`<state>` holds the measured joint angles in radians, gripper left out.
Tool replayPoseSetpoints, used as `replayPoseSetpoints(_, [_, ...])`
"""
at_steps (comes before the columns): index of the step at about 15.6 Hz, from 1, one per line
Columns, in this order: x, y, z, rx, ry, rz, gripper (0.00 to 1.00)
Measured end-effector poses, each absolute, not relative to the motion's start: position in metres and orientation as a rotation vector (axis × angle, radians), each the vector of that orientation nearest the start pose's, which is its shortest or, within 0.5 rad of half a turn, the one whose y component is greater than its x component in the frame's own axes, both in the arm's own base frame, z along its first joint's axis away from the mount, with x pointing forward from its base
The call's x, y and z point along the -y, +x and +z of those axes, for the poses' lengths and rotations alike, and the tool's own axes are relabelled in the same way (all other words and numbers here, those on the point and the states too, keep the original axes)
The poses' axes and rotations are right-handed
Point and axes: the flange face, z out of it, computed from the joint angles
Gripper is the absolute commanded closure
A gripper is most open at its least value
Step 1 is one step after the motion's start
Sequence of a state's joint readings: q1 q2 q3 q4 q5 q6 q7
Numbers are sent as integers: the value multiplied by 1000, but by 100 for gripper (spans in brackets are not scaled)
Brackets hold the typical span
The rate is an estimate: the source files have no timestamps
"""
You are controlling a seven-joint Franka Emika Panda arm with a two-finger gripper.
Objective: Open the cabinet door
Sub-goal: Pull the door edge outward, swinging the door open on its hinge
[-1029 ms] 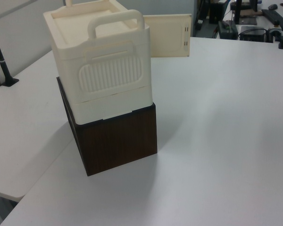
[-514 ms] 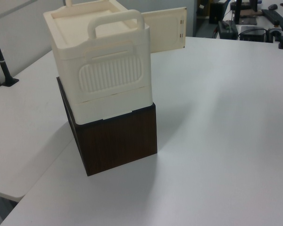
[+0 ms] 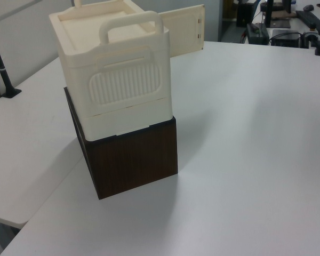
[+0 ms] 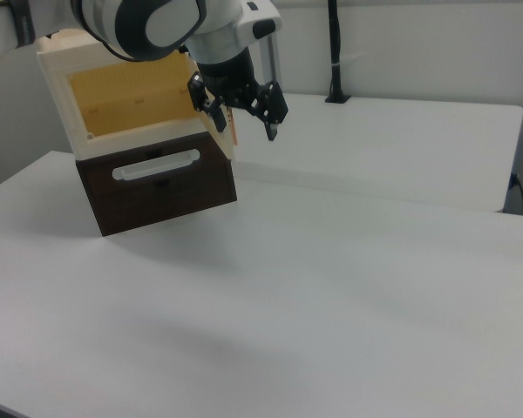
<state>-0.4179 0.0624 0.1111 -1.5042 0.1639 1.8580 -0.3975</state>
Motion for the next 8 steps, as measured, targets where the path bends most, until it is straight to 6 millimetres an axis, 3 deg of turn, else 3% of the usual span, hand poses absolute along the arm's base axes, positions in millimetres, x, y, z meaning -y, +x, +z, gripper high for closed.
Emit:
replayPoseSetpoints(4, [179, 549, 662, 72, -3036, -381, 0])
replayPoseSetpoints(8, [142, 533, 674, 133, -3036, -247, 0])
